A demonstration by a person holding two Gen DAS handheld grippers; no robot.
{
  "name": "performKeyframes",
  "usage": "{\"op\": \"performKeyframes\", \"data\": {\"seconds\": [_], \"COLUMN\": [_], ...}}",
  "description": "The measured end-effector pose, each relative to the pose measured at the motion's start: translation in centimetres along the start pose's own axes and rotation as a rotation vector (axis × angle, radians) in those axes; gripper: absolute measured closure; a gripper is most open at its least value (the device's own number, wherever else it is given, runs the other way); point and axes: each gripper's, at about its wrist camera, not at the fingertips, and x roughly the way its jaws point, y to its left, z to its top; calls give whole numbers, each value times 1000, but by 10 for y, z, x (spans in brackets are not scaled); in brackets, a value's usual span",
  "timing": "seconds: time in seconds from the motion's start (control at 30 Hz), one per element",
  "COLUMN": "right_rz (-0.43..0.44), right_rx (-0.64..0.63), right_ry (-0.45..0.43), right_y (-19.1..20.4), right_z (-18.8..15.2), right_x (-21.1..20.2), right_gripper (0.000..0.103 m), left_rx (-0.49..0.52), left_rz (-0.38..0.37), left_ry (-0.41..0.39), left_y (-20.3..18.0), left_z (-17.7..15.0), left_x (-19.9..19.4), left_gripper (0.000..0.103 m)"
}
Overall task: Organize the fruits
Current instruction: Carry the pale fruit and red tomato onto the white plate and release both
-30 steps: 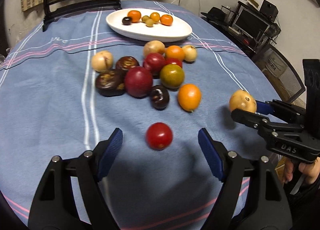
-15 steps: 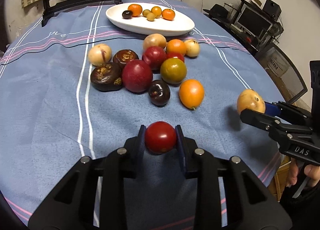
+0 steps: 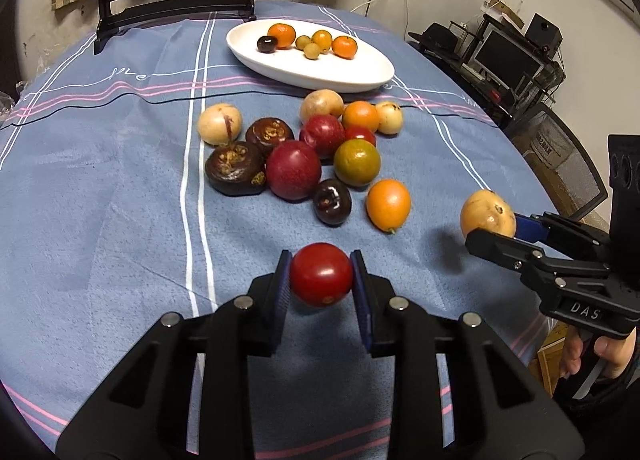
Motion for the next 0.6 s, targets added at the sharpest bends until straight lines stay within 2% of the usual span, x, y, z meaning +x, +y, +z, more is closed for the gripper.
{"op": "performKeyframes", "data": {"seconds": [0.17,0.37,0.47,0.6], "right_rz": [6,27,48,44], "right_rx": [-4,-16,-27,-73], "right_ry": [4,11,23,12], "right_y": [0,-3,-6,-10], "right_z": [5,21,34,71], "right_x": [3,8,12,17], "right_gripper": [58,58,58,58], "left_rx": [-16,-25,-16,17], "left_rz": [0,4,12,32], "left_ry": [0,-21,-25,-35], "left_y": [6,13,15,21], "left_z": [7,31,49,92], "left_x": [0,-6,-5,2], "left_gripper": [74,74,74,74]}}
